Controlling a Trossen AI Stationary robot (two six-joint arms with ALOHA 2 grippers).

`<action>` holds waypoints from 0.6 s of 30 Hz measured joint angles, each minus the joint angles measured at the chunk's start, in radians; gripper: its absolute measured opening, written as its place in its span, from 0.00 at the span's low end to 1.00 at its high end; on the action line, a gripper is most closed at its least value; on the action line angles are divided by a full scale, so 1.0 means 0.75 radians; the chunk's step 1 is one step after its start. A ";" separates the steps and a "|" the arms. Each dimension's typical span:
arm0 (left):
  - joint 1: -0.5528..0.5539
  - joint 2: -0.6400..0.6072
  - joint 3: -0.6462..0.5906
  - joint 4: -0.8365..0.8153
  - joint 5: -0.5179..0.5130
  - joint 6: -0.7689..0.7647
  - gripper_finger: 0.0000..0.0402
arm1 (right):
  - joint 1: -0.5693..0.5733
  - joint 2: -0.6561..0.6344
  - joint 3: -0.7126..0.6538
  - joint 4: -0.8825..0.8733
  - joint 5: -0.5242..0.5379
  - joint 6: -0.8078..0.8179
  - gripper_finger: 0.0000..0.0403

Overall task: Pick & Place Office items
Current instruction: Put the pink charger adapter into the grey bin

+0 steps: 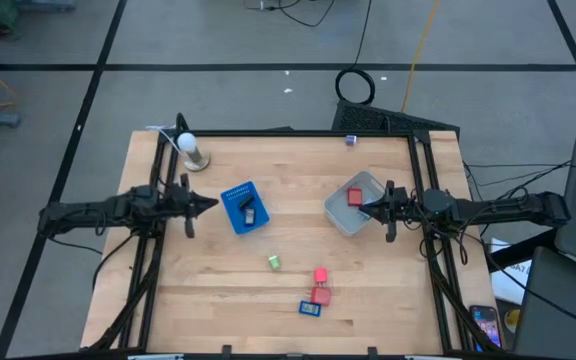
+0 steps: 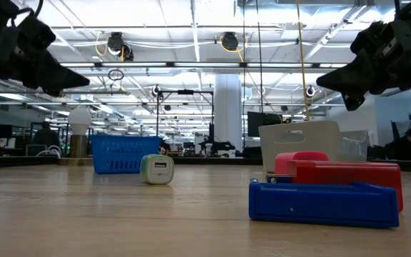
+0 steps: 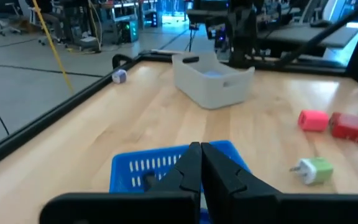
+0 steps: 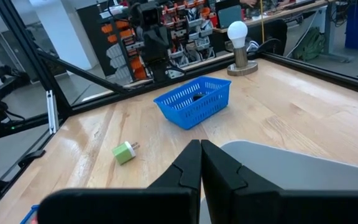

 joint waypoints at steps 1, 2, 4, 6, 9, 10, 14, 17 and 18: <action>0.000 0.001 -0.010 0.015 0.008 0.005 0.01 | 0.000 0.002 0.000 0.000 0.002 0.000 0.00; 0.000 0.003 -0.013 0.026 0.018 0.011 0.01 | 0.000 0.004 0.000 0.000 0.003 -0.001 0.00; 0.000 0.003 -0.022 0.060 0.037 0.011 0.01 | 0.000 0.009 0.000 0.000 0.005 -0.001 0.00; 0.000 0.003 -0.026 0.070 0.075 0.009 0.01 | 0.000 0.010 0.000 0.000 0.005 -0.001 0.00; 0.000 0.012 -0.026 0.069 0.107 0.002 0.02 | 0.000 0.015 0.000 -0.001 0.005 -0.001 0.00; 0.000 0.023 -0.026 0.069 0.104 -0.007 0.02 | 0.000 0.018 0.000 -0.001 0.005 -0.001 0.00; 0.000 0.068 -0.026 0.069 0.096 -0.010 0.01 | 0.000 0.021 0.000 0.003 0.005 -0.009 0.00; 0.000 0.108 -0.026 0.068 0.093 -0.007 0.02 | 0.000 0.021 0.000 0.036 0.005 -0.010 0.00; 0.000 0.120 -0.026 0.068 0.092 -0.007 0.03 | 0.000 0.021 0.000 0.051 0.005 -0.010 0.00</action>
